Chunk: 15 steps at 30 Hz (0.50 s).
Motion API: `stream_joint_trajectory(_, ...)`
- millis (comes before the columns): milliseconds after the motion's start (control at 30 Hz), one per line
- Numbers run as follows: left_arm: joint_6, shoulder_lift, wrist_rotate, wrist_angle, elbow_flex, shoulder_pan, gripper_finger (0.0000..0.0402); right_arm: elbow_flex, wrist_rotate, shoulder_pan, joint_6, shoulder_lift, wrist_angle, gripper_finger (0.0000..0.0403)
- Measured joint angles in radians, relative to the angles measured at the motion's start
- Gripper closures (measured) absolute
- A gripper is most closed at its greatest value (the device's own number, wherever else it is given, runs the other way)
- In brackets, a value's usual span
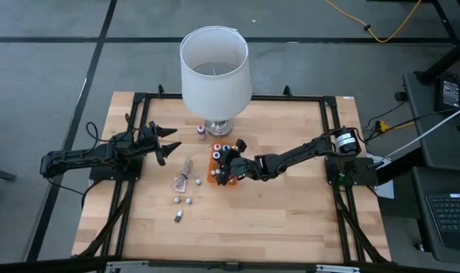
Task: Pick & Place food coloring
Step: Put the large purple food coloring bottle into the orange bin
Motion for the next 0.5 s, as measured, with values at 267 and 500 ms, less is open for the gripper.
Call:
stream_joint_trajectory(267, 0.0, 0.0, 0.0, 0.0, 0.0, 0.0, 0.0107, 0.0, -0.022, -0.004, -0.001, 0.019, 0.013, 0.0287)
stream_joint_trajectory(500, 0.0, 0.0, 0.0, 0.0, 0.0, 0.0, 0.0107, 0.0, -0.059, -0.01, 0.003, 0.019, 0.02, 0.0261)
